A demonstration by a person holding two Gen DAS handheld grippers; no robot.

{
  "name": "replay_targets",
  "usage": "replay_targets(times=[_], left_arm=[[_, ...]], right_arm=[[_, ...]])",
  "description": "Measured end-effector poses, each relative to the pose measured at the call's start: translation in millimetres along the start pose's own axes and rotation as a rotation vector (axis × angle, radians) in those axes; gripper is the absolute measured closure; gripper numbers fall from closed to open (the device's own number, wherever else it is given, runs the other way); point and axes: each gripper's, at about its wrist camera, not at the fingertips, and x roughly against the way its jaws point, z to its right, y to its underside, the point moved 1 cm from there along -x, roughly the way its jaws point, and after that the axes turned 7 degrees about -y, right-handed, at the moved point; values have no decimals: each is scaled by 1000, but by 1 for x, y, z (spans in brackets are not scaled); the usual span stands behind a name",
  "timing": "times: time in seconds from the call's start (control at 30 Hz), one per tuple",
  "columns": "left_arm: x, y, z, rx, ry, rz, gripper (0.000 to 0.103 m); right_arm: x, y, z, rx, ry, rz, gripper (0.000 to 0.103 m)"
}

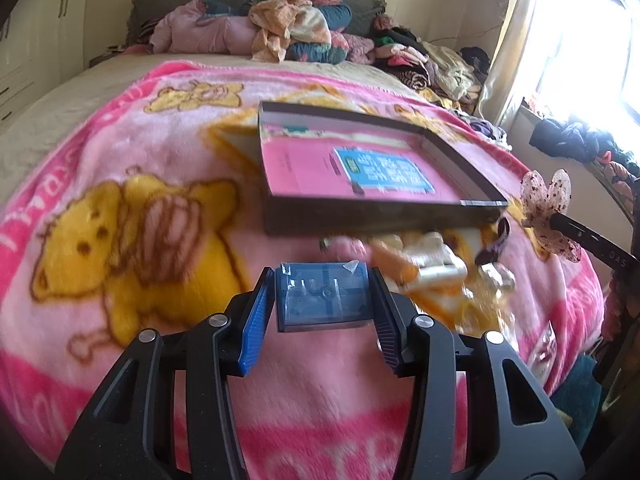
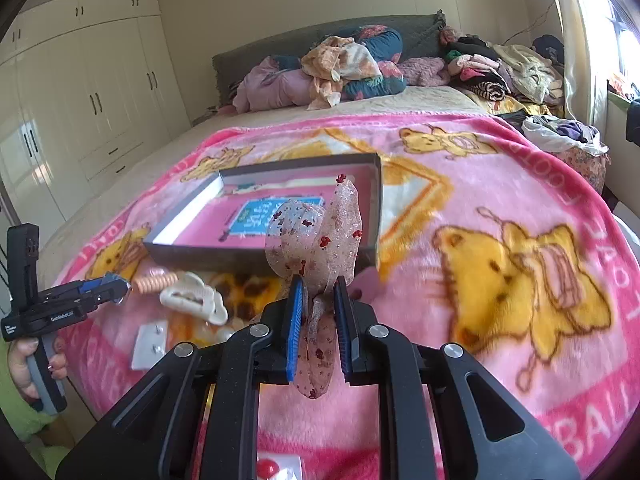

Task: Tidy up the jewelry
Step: 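Place the blue box in the tray with the left tool while the right tool places the bow clip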

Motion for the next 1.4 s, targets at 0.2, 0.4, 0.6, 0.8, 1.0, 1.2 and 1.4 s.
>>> replay_targets(times=[0.2,0.4,0.6,0.8,1.0,1.2,1.4], left_arm=[[-8,-30,-6,25,-12,53,65],[-26,-60,-3,22,-24,78,65],[-52,-77,4,7,-25,60,65],[-78,-83,18,-17,-13,26,65],[-95,-84,27,-33,-3,-2,65],[-104,-84,30,-43,-2,-17,65],[-106,-82,30,-49,-10,-21,65]], right_arm=[[-18,-25,-5,26,-19,5,88],[-49,-48,0,22,-6,-22,88],[-82,-61,17,2,4,-80,88],[-106,-61,28,-5,25,-127,88],[-121,-54,31,-3,33,-159,87],[-124,-47,34,-27,32,-168,80],[-113,-45,29,-17,32,-134,61]])
